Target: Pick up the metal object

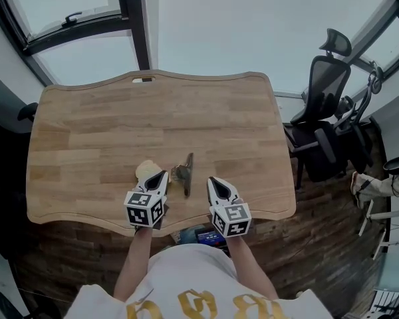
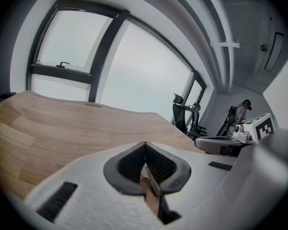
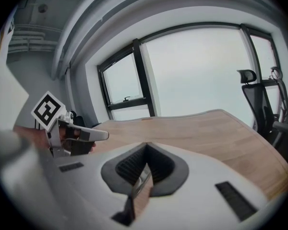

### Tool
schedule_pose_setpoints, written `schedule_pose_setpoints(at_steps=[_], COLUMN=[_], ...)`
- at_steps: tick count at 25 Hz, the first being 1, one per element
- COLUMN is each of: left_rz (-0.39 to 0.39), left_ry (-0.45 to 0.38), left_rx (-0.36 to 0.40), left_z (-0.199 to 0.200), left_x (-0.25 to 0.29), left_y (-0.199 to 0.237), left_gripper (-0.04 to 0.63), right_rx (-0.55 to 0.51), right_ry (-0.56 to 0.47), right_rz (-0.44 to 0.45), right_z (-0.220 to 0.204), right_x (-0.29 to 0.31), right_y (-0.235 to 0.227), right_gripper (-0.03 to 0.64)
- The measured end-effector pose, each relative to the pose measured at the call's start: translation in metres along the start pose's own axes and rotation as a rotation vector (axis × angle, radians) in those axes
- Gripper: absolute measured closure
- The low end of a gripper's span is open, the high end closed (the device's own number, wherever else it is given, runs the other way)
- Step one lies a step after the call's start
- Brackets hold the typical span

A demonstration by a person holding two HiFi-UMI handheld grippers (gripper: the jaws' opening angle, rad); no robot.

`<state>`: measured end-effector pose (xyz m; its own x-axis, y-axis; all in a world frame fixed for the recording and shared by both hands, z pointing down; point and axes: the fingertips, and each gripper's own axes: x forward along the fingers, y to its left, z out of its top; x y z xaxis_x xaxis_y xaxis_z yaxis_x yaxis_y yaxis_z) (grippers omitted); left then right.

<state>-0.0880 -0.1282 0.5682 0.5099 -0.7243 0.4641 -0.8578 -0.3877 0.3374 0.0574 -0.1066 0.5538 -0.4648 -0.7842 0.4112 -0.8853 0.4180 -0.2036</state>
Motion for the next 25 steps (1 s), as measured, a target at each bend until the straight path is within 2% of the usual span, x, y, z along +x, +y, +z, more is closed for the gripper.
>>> schedule_pose_setpoints(at_steps=[4, 9, 18, 25], left_rz=[0.000, -0.006, -0.072, -0.140], left_ry=[0.036, 0.084, 0.246, 0.354], left_rx=[-0.021, -0.051, -0.160, -0.233], left_z=[-0.007, -0.016, -0.048, -0.068], left_x=[0.010, 0.021, 0.049, 0.069], left_y=[0.002, 0.007, 0.011, 0.005], left_gripper=[0.575, 0.575, 0.573, 0.463], right_rx=[-0.017, 0.012, 0.043, 0.057], right_ry=[0.025, 0.047, 0.117, 0.159], right_rz=[0.025, 0.047, 0.076, 0.072], right_z=[-0.006, -0.017, -0.039, -0.047], right_x=[0.008, 0.018, 0.033, 0.046], right_y=[0.001, -0.002, -0.008, -0.024], right_gripper=[0.606, 0.606, 0.606, 0.606])
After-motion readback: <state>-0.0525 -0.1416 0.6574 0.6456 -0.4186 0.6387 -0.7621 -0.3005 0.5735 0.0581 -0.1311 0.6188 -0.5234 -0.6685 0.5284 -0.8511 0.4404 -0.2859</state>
